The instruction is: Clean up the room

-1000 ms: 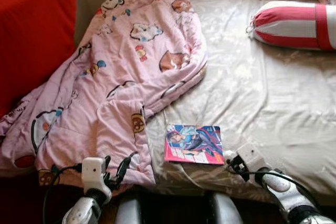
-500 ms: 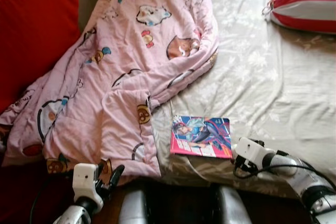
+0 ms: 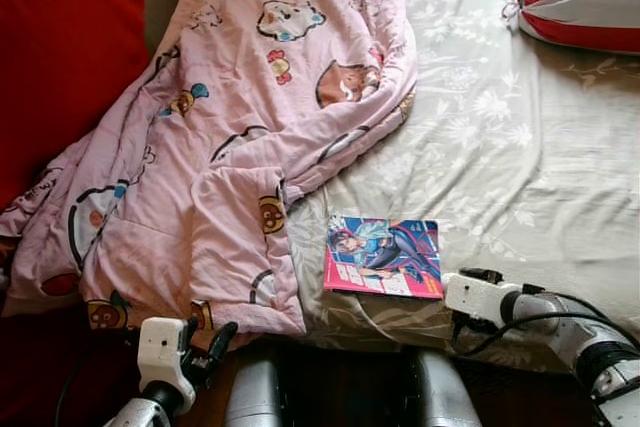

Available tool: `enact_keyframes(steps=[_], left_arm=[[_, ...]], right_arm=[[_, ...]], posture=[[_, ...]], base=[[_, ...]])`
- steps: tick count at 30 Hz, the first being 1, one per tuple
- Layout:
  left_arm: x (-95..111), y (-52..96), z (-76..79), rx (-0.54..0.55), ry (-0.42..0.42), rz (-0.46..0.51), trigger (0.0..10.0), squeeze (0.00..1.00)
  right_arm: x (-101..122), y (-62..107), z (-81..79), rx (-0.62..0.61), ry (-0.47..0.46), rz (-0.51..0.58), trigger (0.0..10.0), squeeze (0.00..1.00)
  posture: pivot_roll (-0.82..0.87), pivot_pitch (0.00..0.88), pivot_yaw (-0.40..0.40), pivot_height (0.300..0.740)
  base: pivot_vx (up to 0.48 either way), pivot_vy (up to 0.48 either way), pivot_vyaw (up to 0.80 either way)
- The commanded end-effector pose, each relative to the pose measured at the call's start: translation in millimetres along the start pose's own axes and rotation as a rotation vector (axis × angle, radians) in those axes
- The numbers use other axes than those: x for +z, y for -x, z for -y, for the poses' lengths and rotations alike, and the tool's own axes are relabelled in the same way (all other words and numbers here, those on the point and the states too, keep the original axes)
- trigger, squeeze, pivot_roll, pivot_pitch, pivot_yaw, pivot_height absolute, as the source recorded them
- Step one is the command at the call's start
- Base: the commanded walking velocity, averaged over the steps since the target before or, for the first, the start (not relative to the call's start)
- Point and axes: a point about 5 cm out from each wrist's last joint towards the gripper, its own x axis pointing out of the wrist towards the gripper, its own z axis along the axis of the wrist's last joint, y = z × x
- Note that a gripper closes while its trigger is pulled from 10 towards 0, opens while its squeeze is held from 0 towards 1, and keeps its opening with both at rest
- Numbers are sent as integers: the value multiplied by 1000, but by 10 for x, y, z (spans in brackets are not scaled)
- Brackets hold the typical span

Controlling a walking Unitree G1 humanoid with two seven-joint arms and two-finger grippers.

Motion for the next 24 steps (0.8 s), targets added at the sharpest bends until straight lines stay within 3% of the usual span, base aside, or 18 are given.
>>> enact_keyframes(steps=[1, 9, 24], left_arm=[[-50, 74, -32, 7, 14, -29, 10000, 0], [-70, 157, -23, 11, 15, -41, 10000, 0], [-43, 207, -29, 21, 9, -48, 10000, 0]], right_arm=[[-45, -4, -72, 39, 8, -27, 10000, 0], [-50, -12, -125, 48, 12, -24, 10000, 0], [134, -76, 11, -87, 5, 7, 10000, 0]], posture=[[153, 269, 92, 615], [167, 306, 95, 615], [194, 348, 101, 615]], base=[[0, 0, 0], [0, 0, 0], [0, 0, 0]])
